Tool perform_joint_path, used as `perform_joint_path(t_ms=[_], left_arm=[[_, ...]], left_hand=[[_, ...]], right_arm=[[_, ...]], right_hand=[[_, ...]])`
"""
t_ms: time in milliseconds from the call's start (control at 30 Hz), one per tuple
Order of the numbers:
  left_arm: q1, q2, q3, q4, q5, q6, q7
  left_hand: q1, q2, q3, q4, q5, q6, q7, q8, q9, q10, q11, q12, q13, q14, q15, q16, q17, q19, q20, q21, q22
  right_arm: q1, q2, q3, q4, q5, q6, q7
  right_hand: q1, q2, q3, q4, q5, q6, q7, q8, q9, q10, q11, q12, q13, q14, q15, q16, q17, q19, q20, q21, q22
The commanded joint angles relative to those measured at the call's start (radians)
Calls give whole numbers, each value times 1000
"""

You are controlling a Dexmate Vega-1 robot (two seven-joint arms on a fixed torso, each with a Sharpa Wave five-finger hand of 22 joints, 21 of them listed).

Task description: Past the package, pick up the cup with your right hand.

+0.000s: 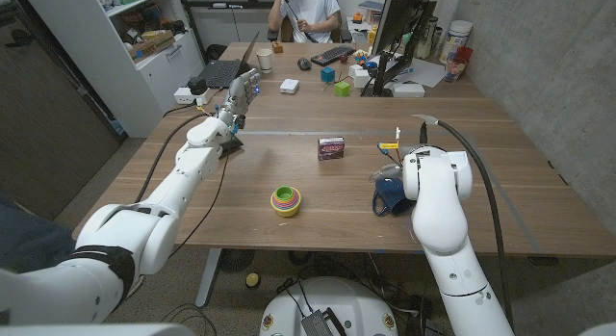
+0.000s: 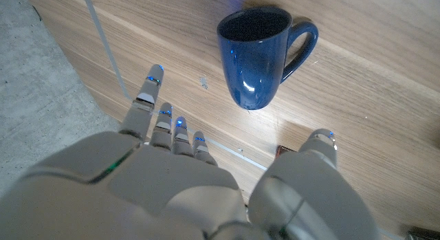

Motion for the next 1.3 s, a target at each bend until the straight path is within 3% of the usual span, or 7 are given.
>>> perform_joint_path(t_ms=[33,367,433,567,1300], left_arm=[[-69,-34,-5,121,17,-59,-38],[-154,-84,-22,318,49,-190,-38],[-185,-95,-27,376,57,-201,-41],[-230,-115,-38,451,77,-187,-31],[-250,-122,-65,450,130,-163,-39]], left_hand=[[4,10,4,-5,5,1,7,2,5,4,4,2,5,3,3,2,2,0,13,4,3],[6,10,5,-6,6,15,6,7,5,17,4,7,5,13,0,6,2,4,18,5,3],[8,12,7,-8,6,20,12,8,6,26,15,10,5,22,4,8,2,14,-1,9,3],[9,12,7,-8,6,26,15,9,6,28,15,10,5,23,7,8,1,14,-5,9,3],[11,12,8,-10,6,26,11,6,6,23,14,7,5,20,4,4,2,10,5,6,3]], right_arm=[[20,-9,-15,36,18,-17,20],[43,-32,-14,63,37,-31,7],[47,-34,-13,70,43,-36,4],[55,-43,-10,86,67,-45,-13],[70,-48,-28,104,73,-94,-30]], right_hand=[[-1,8,-11,-2,6,-1,-3,3,2,-12,4,0,1,-5,4,0,3,6,0,2,3],[3,10,-19,-4,12,-16,12,1,3,-15,4,0,1,-9,5,-2,3,7,0,0,3],[5,12,-21,-5,14,-21,15,0,3,-16,4,0,0,-10,4,-2,3,7,0,0,3],[7,13,-22,-6,16,-29,18,-1,3,-18,4,0,0,-10,4,-2,3,7,0,-1,3],[16,21,-25,-7,22,-33,17,2,3,-25,4,-1,0,-12,4,-2,3,8,0,-2,3]])
